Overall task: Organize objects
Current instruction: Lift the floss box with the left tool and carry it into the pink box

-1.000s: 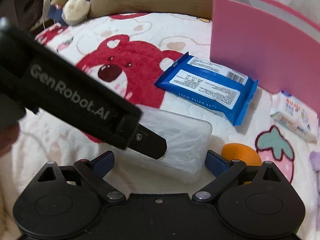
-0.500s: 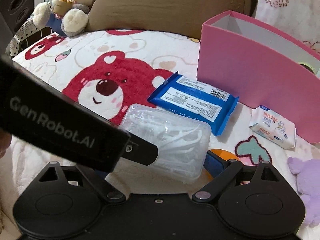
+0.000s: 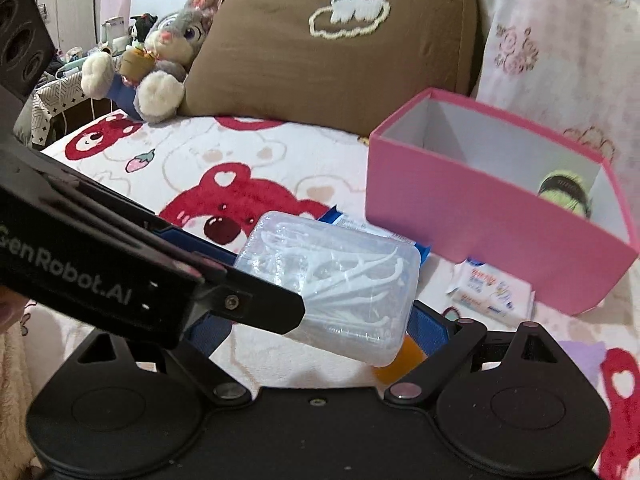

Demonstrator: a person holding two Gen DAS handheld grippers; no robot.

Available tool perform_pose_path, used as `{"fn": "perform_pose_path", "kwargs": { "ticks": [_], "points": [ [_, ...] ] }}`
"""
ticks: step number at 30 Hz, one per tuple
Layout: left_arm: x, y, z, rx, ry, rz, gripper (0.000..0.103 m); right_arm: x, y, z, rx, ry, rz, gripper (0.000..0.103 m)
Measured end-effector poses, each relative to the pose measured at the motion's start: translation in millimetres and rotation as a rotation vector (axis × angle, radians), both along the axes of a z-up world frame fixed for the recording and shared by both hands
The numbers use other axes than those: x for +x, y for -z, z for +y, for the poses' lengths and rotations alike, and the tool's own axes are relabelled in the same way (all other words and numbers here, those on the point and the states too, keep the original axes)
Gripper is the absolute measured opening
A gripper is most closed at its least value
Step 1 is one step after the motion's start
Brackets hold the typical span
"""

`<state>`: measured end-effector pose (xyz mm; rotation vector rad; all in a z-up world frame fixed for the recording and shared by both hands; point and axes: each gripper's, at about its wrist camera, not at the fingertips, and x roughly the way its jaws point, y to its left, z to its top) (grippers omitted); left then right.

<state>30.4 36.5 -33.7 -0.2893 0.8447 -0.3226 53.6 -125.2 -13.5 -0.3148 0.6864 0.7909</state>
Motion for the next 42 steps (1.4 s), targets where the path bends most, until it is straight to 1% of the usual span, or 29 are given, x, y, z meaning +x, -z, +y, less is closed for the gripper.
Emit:
{"fn": "perform_pose_path", "kwargs": {
  "ticks": [5,9,18,21,24,28,33,36,39,42],
  "points": [
    [-7,-15,-13,0.044,0.018,-0.042,0.046,-3,-13,-7,0.007,0.009,-0.03,0.095],
    [-7,-26,-17,0.035,0.031,-0.049,0.046,-6,-26,-11,-0.004,0.02,-0.064,0.095],
    [1,-59,-29,0.039,0.053,-0.058,0.046,1,-57,-21,-0.026,0.014,-0.095,0.095],
    [9,-71,-31,0.02,0.052,-0.05,0.046,6,-68,-25,-0.03,0.02,-0.107,0.095],
    [18,-85,-34,0.012,0.04,-0.025,0.046,13,-79,-30,-0.01,0.03,-0.087,0.095],
    [27,-102,-38,0.002,0.038,-0.029,0.046,19,-94,-34,-0.008,0.026,-0.115,0.095],
    [47,-117,-40,-0.034,0.039,-0.032,0.046,34,-110,-34,-0.049,0.019,-0.162,0.095],
    [63,-127,-44,-0.044,0.037,-0.039,0.046,47,-119,-32,-0.079,0.017,-0.198,0.095],
    [82,-135,-47,-0.041,0.034,-0.047,0.046,68,-126,-31,-0.083,0.018,-0.192,0.095],
    [104,-137,-47,-0.047,0.018,-0.036,0.046,87,-127,-30,-0.082,0.008,-0.193,0.095]
  ]
}}
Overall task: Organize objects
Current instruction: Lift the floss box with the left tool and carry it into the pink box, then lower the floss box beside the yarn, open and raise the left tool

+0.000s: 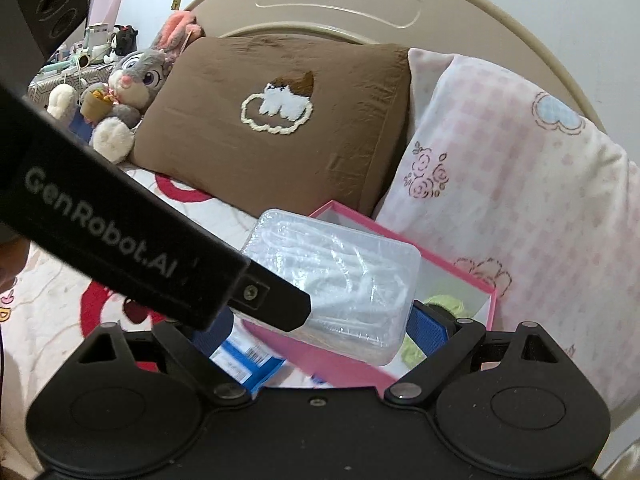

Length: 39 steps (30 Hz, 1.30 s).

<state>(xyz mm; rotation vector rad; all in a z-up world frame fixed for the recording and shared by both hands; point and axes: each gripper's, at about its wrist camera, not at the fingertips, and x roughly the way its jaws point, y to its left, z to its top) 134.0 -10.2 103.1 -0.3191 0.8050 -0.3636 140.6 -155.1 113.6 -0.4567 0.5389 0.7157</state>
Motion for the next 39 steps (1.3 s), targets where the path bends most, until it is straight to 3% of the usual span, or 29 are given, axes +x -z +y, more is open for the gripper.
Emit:
{"fn": "perform_pose_path", "kwargs": {
  "ticks": [4,8,15,22,30,39],
  "points": [
    [34,6,-1,-0.002,-0.011,0.028,0.046,30,3,0,0.01,-0.03,0.014,0.094],
    [66,21,-2,0.025,-0.008,0.04,0.046,69,15,-2,0.043,-0.037,0.091,0.09],
    [122,60,-1,0.081,-0.029,0.1,0.046,119,52,5,0.03,-0.016,0.183,0.074],
    [174,99,-2,0.064,-0.035,0.184,0.047,164,90,11,0.022,0.034,0.269,0.071],
    [206,133,-6,0.065,-0.047,0.265,0.046,198,120,14,-0.007,0.074,0.403,0.065],
    [227,154,-9,0.062,-0.053,0.324,0.046,220,135,24,-0.095,0.093,0.476,0.061]
  ]
}}
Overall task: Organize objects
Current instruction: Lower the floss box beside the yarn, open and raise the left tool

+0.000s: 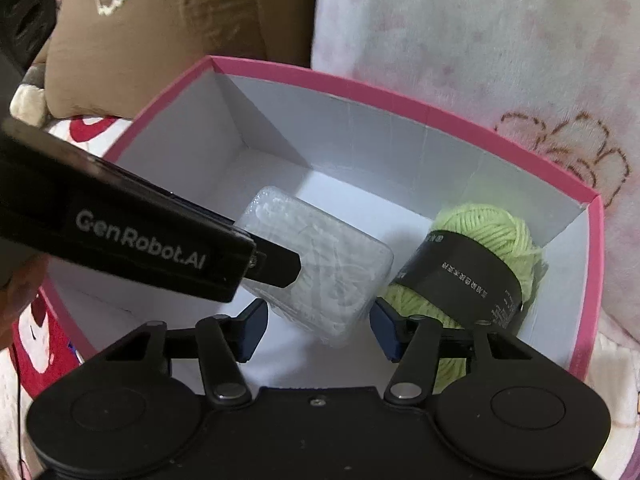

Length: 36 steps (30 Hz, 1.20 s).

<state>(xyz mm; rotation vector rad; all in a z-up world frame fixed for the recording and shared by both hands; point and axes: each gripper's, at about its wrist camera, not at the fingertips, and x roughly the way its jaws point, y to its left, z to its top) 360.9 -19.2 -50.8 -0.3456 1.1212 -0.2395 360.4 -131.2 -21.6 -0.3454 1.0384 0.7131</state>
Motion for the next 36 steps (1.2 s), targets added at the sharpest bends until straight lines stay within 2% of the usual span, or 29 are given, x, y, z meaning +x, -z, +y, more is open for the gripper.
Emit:
{"fn": "perform_pose_path", "kwargs": {
  "ticks": [2,6,10,14,19,27,32,36],
  "points": [
    [4,3,-1,0.007,-0.003,0.007,0.046,6,3,1,-0.002,0.016,0.031,0.059],
    [12,10,-2,0.043,-0.017,0.033,0.046,9,10,5,-0.037,0.006,0.066,0.042],
    [19,21,1,0.023,-0.038,0.078,0.046,8,16,6,-0.062,0.017,0.077,0.036],
    [16,24,1,-0.004,-0.056,0.075,0.043,5,16,2,-0.068,0.038,0.059,0.035],
    [16,29,-5,-0.02,-0.078,0.118,0.038,4,17,-5,-0.085,0.069,0.042,0.034],
    [14,32,-10,-0.041,-0.107,0.1,0.038,-10,14,-26,-0.023,0.096,0.03,0.038],
    [15,32,-5,-0.033,-0.128,0.075,0.037,-28,4,-33,0.01,0.068,-0.032,0.038],
    [9,29,1,-0.062,-0.144,0.089,0.038,-41,-4,-38,0.041,0.057,-0.058,0.039]
  ]
}}
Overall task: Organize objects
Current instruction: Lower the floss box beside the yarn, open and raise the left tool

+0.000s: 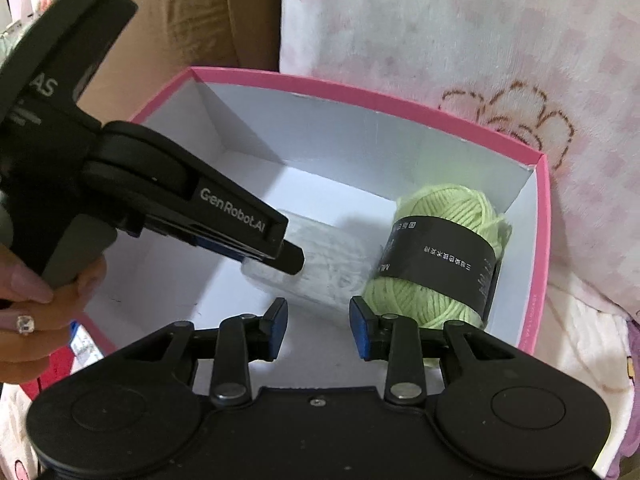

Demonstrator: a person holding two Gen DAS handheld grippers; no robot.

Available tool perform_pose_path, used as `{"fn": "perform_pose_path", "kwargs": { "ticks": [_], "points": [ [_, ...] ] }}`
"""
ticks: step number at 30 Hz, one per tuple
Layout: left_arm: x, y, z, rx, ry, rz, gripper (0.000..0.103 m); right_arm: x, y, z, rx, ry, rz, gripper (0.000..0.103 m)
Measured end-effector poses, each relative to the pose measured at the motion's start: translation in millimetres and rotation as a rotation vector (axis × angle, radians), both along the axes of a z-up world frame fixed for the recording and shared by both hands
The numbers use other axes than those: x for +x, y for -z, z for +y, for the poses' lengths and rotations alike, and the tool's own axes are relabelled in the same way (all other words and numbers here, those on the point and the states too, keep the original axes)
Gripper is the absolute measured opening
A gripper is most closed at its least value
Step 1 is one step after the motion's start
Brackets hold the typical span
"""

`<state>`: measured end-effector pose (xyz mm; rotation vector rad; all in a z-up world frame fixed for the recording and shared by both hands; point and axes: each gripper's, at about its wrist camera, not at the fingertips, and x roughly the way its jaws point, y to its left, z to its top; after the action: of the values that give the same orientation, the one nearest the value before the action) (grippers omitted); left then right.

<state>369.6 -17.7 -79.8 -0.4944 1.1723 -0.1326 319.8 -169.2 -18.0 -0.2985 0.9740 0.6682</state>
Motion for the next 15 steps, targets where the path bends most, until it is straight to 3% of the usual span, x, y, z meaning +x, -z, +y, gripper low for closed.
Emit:
{"fn": "perform_pose_path", "kwargs": {
  "ticks": [5,15],
  "points": [
    [-24,-29,1,0.037,0.023,-0.055,0.04,-1,-14,-3,0.008,0.004,-0.031,0.043],
    [-86,-108,2,0.11,0.114,-0.153,0.048,-52,-71,-19,0.05,0.002,-0.153,0.054]
  ]
}}
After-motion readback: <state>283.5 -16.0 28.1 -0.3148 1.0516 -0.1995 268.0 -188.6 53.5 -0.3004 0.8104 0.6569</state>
